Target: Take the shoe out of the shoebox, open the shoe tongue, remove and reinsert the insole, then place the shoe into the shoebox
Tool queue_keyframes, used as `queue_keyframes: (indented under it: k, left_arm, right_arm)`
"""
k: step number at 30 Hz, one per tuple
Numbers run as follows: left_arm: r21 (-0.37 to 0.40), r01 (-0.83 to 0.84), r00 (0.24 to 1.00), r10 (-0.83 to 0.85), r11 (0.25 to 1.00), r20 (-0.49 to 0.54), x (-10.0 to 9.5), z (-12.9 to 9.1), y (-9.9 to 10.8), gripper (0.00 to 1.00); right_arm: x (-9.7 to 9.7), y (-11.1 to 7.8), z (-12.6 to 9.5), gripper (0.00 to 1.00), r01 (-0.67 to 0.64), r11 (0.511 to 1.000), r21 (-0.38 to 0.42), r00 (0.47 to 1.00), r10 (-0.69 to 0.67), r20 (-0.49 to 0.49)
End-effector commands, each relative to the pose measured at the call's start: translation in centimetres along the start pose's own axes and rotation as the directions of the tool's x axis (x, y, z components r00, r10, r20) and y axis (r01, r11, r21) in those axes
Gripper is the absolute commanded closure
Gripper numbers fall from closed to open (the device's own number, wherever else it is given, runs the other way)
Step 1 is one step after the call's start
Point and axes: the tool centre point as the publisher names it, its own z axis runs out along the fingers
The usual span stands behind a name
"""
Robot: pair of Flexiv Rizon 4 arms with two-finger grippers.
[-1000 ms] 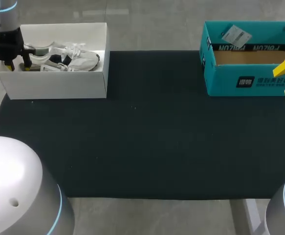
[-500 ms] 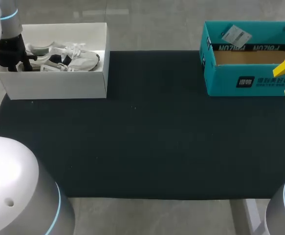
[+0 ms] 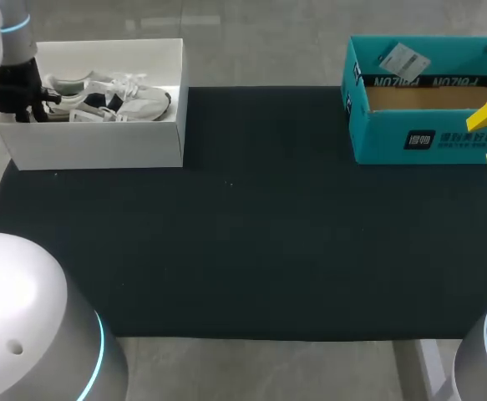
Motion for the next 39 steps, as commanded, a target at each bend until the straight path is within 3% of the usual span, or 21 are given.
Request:
queue_keyframes:
  k: [1, 14, 27, 34, 39]
  left_arm:
    - [-0.001, -0.012, 1.000, 0.012, 1.000, 0.001, -0.5, -0.5, 0.3, 1.00]
    - [-0.001, -0.059, 0.998, 0.059, 0.998, 0.017, -0.4, -4.4, 0.5, 1.00]
    - [-0.003, 0.006, 1.000, -0.006, 1.000, -0.005, -0.7, -14.7, -0.4, 1.00]
    - [0.005, -0.005, 0.998, 0.006, 1.000, -0.059, -0.8, -18.3, -1.3, 1.00]
    - [-0.030, 0.001, 0.998, -0.003, 1.000, -0.063, -0.6, -21.2, -1.9, 1.00]
  right_arm:
    - [0.0, 0.0, 0.0, 0.00, -0.001, 1.000, 0.000, 1.000, 0.001, 0.002]
    - [0.0, 0.0, 0.0, 0.00, -0.001, 1.000, 0.000, 1.000, 0.001, 0.002]
    - [0.0, 0.0, 0.0, 0.00, -0.001, 1.000, 0.000, 1.000, 0.001, 0.002]
    - [0.0, 0.0, 0.0, 0.00, -0.001, 1.000, 0.000, 1.000, 0.001, 0.002]
    - [0.0, 0.0, 0.0, 0.00, -0.001, 1.000, 0.000, 1.000, 0.001, 0.002]
